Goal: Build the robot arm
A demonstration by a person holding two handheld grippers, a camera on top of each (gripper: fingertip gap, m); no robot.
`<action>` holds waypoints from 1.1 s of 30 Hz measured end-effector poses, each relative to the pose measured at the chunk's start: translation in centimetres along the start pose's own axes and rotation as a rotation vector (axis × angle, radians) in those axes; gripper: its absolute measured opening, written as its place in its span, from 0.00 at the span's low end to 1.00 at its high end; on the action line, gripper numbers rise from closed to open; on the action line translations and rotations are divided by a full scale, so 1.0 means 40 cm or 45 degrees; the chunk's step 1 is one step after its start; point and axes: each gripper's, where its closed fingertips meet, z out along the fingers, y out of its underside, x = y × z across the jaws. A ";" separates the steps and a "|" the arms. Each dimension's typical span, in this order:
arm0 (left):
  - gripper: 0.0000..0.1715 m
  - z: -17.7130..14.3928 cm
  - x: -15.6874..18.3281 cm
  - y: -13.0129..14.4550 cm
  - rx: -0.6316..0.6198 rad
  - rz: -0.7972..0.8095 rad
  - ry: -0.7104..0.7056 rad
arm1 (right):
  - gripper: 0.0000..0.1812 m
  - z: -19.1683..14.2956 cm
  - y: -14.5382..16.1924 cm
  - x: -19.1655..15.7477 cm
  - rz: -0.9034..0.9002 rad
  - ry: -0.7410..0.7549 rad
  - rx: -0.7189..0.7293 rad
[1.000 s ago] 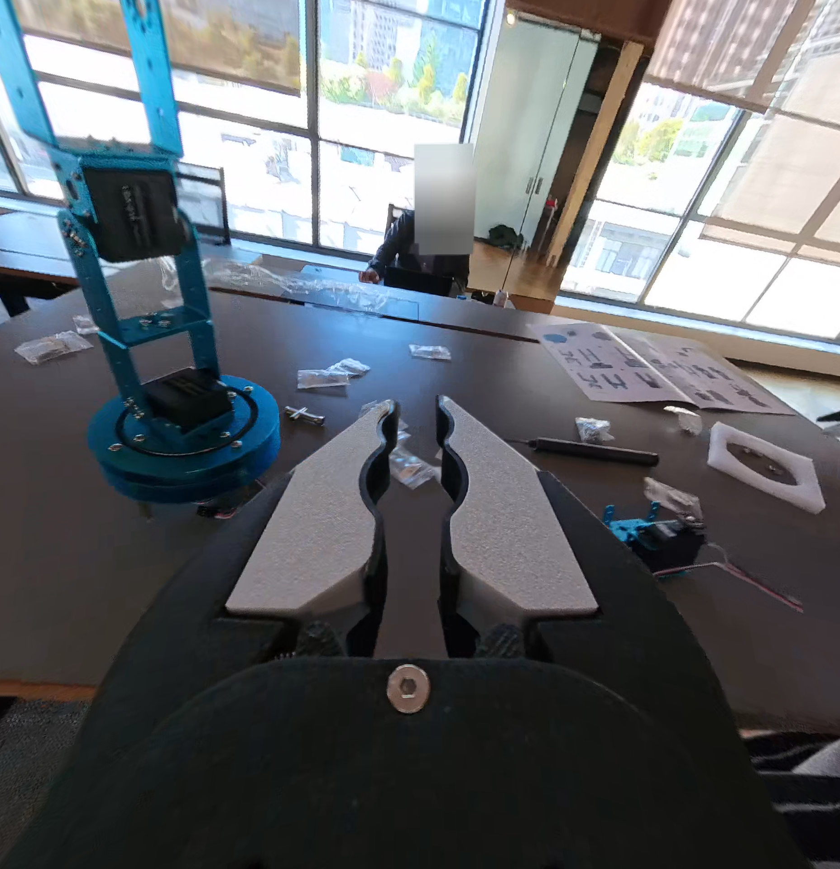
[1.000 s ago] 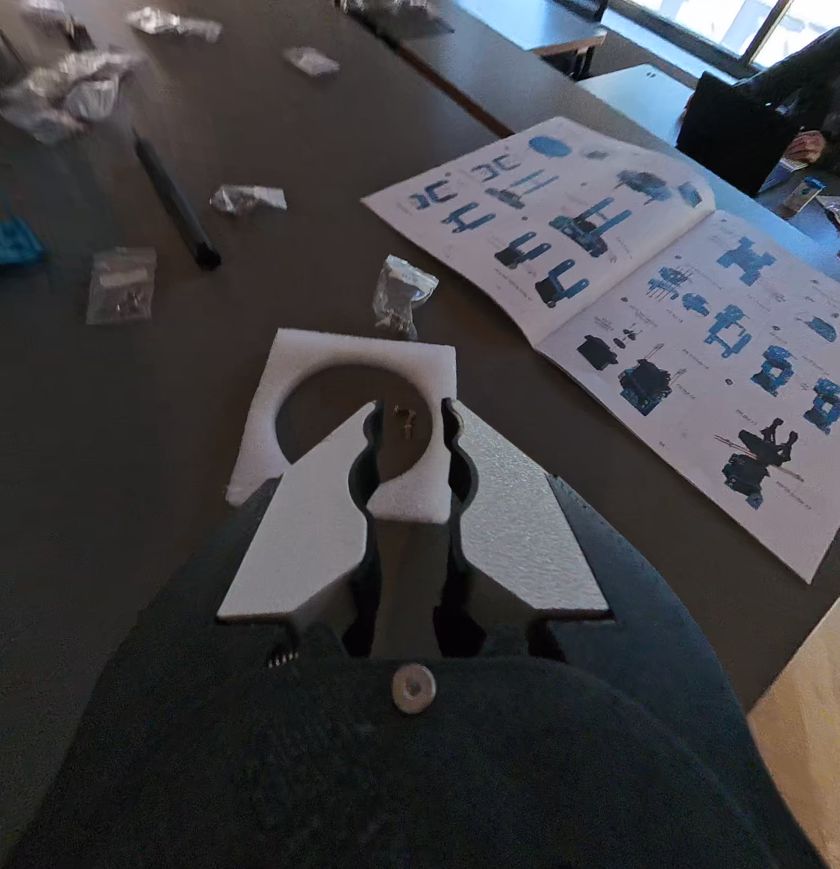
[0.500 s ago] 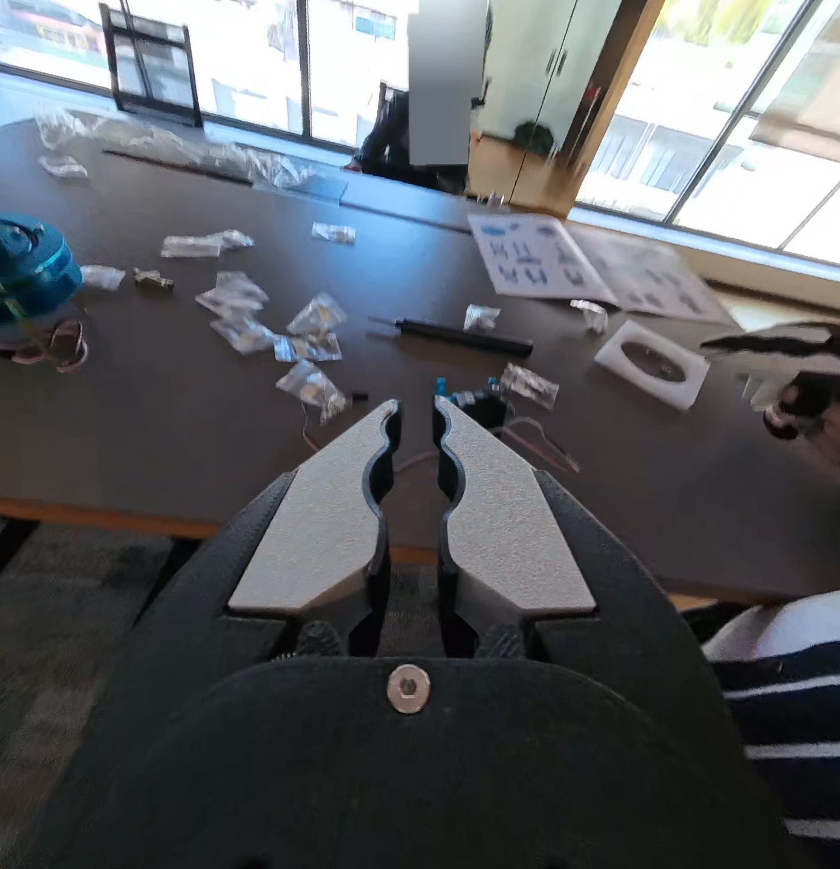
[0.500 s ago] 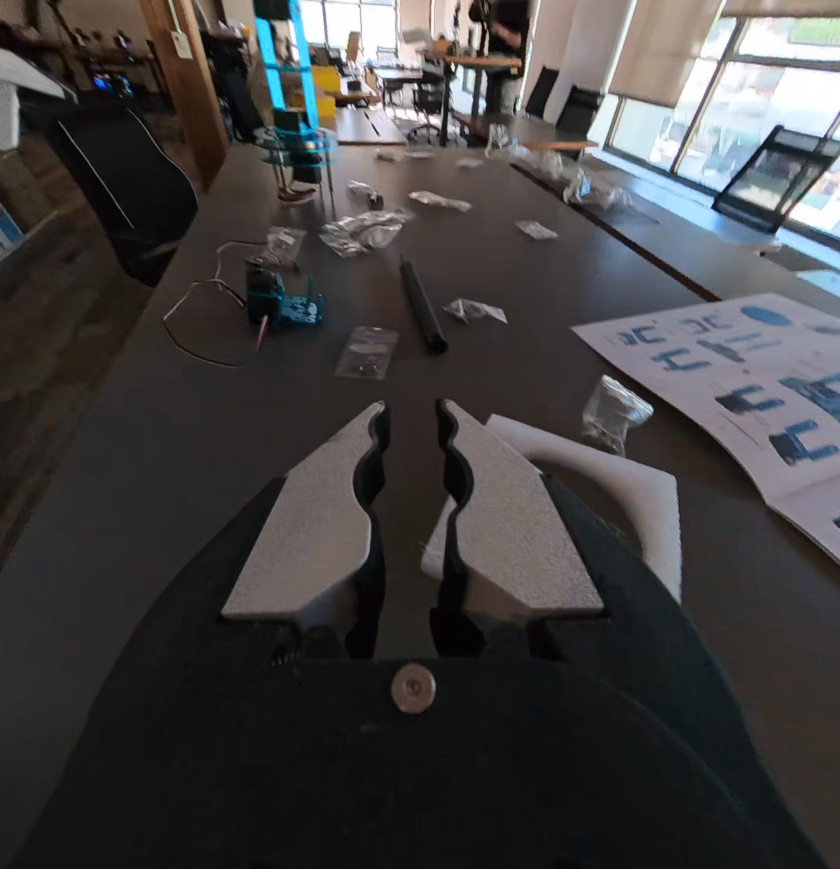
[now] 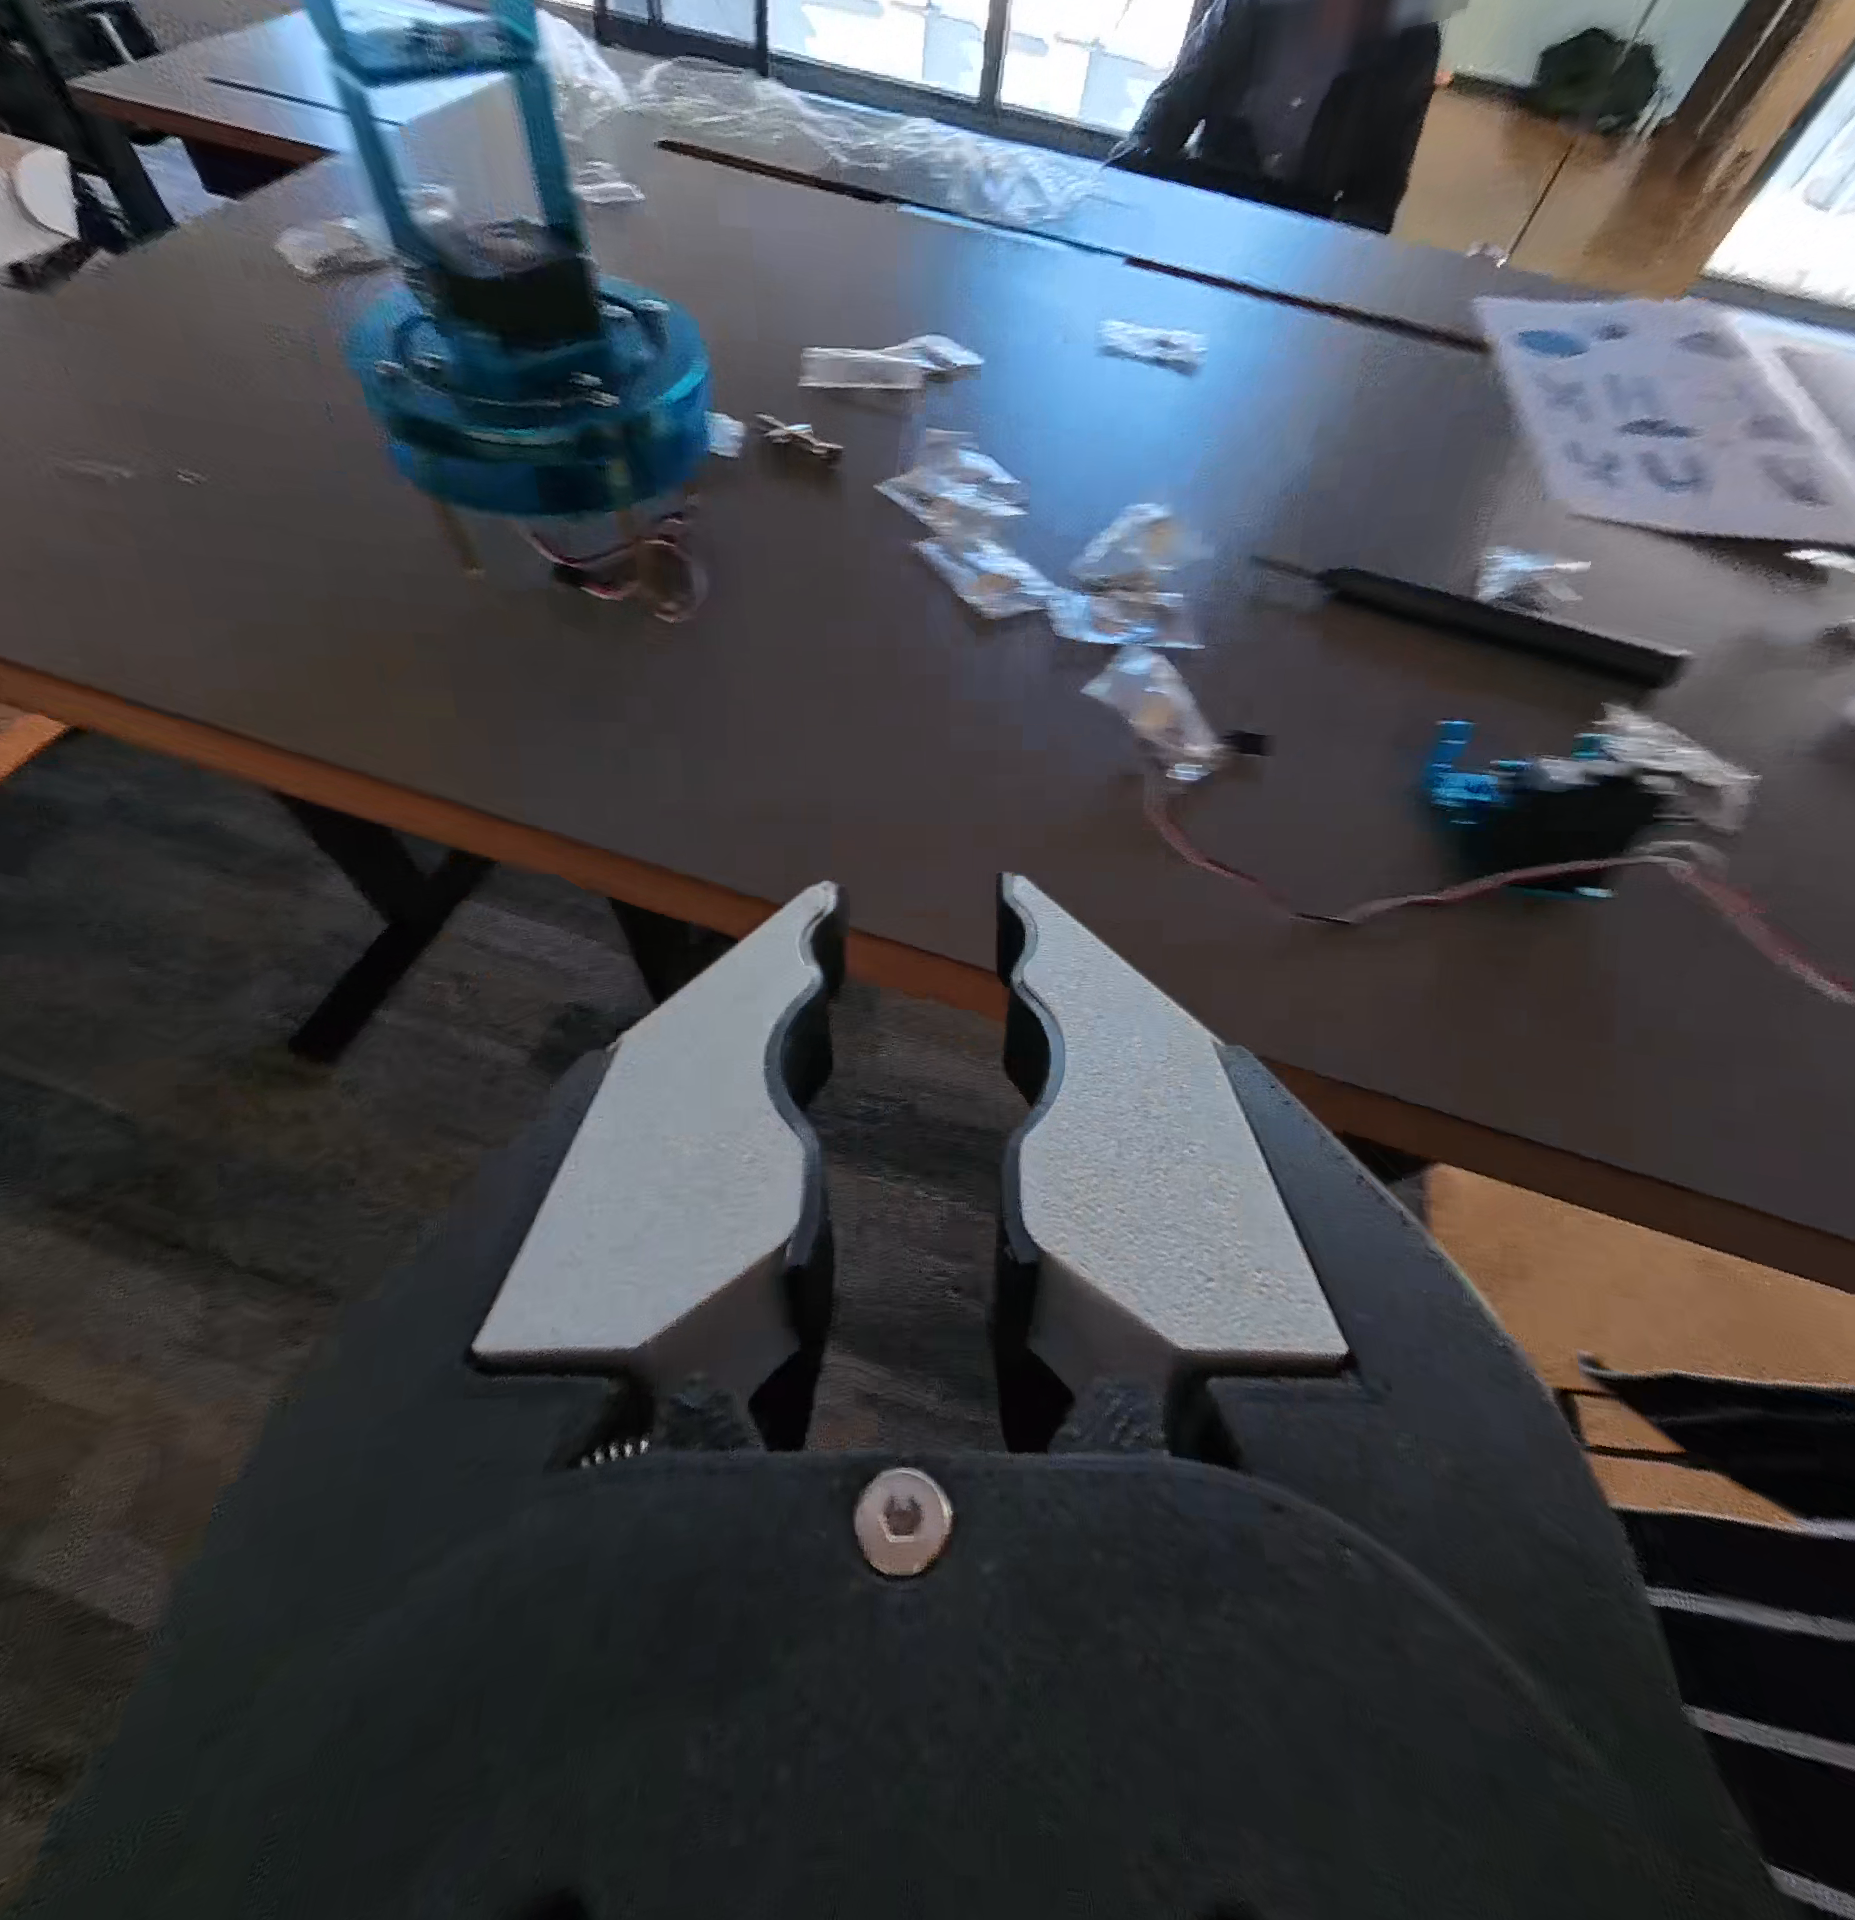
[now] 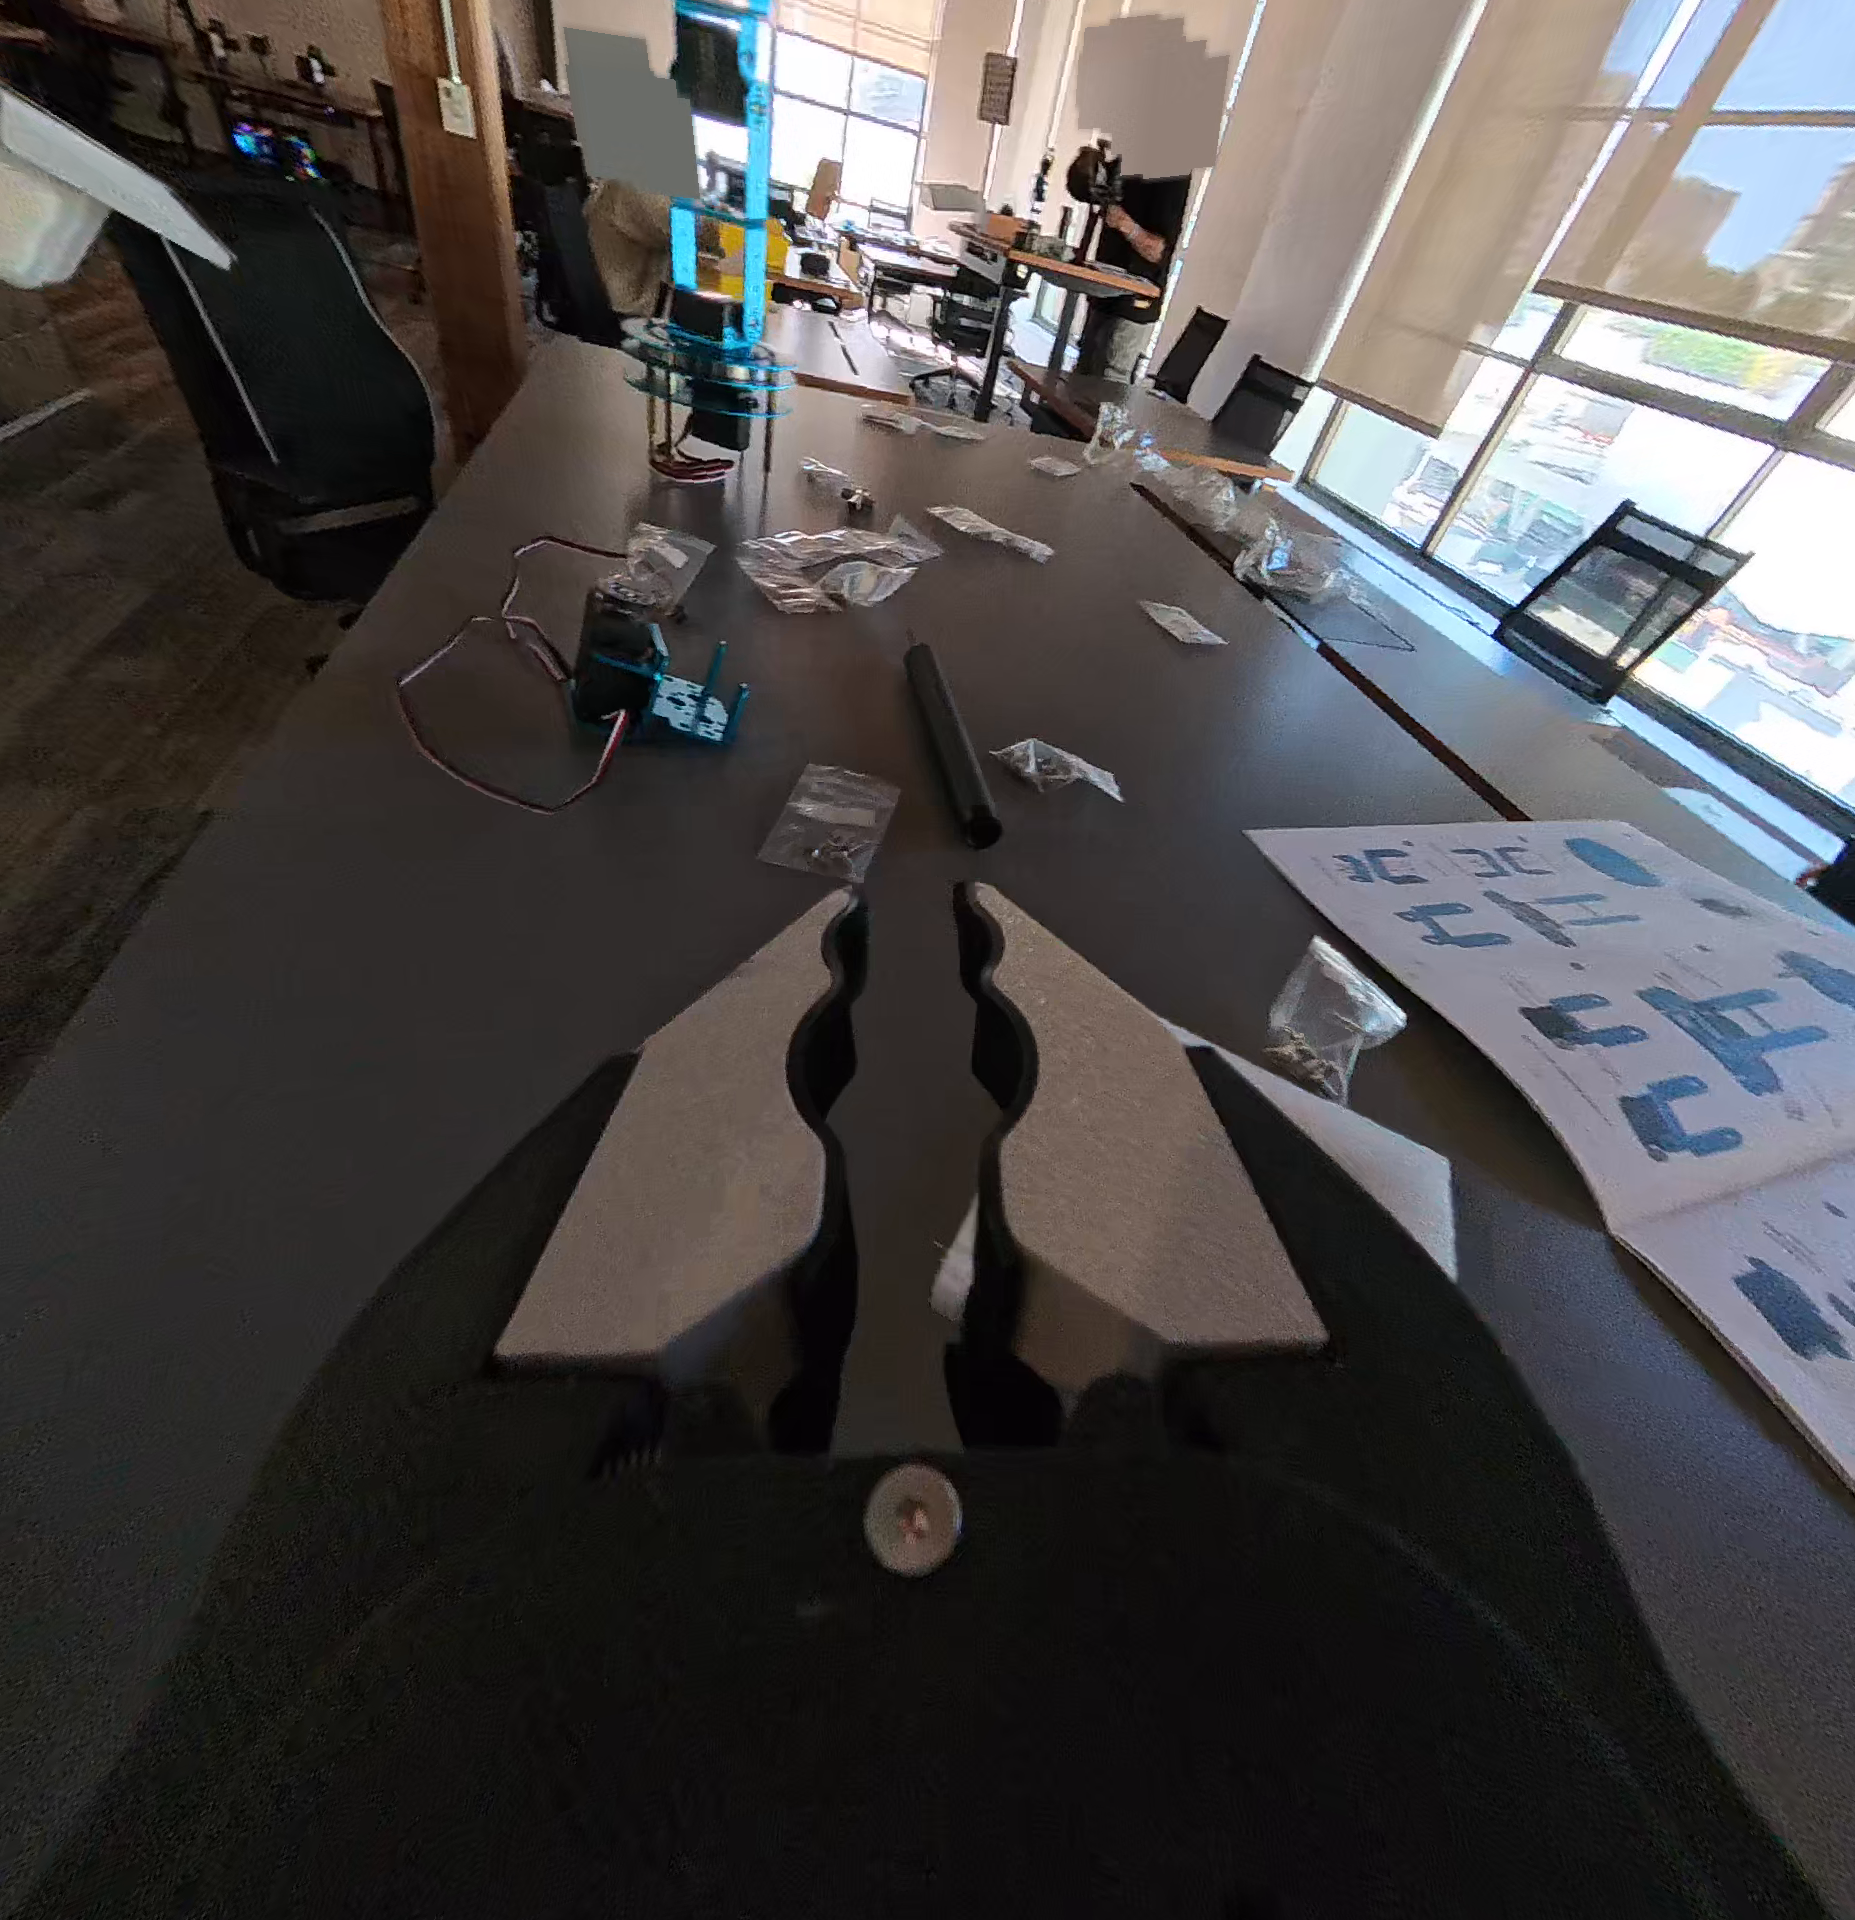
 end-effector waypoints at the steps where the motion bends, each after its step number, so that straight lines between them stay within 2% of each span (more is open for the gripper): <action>1: 0.15 0.025 -0.056 -0.009 -0.012 0.028 -0.017 | 0.08 -0.004 -0.002 0.009 0.006 0.017 -0.021; 6: 0.15 0.174 -0.371 -0.066 -0.111 0.285 -0.095 | 0.08 -0.008 -0.030 0.033 0.022 0.175 -0.138; 9: 0.15 0.271 -0.562 -0.106 -0.160 0.431 -0.080 | 0.08 0.044 -0.100 -0.041 0.043 0.188 -0.161; 12: 0.14 0.382 -0.714 -0.149 -0.138 0.495 0.061 | 0.08 0.184 -0.200 -0.171 0.016 0.220 -0.116; 15: 0.14 0.494 -0.824 -0.177 -0.106 0.574 0.239 | 0.08 0.420 -0.291 -0.326 -0.048 0.235 -0.079; 17: 0.13 0.550 -0.855 -0.178 -0.109 0.591 0.381 | 0.08 0.608 -0.350 -0.415 -0.053 0.229 -0.064; 20: 0.14 0.612 -0.870 -0.172 -0.147 0.713 0.539 | 0.08 0.885 -0.431 -0.555 0.030 0.073 -0.041; 22: 0.14 0.640 -0.867 -0.166 -0.182 0.764 0.649 | 0.09 1.037 -0.447 -0.624 0.018 -0.008 -0.093; 24: 0.12 0.658 -0.862 -0.157 -0.220 0.771 0.748 | 0.10 1.159 -0.438 -0.655 -0.033 -0.017 -0.169; 27: 0.06 0.665 -0.856 -0.144 -0.272 0.810 0.854 | 0.10 1.276 -0.436 -0.691 -0.016 -0.059 -0.203; 33: 0.03 0.662 -0.861 -0.140 -0.290 0.876 0.918 | 0.10 1.368 -0.408 -0.700 0.106 -0.076 -0.262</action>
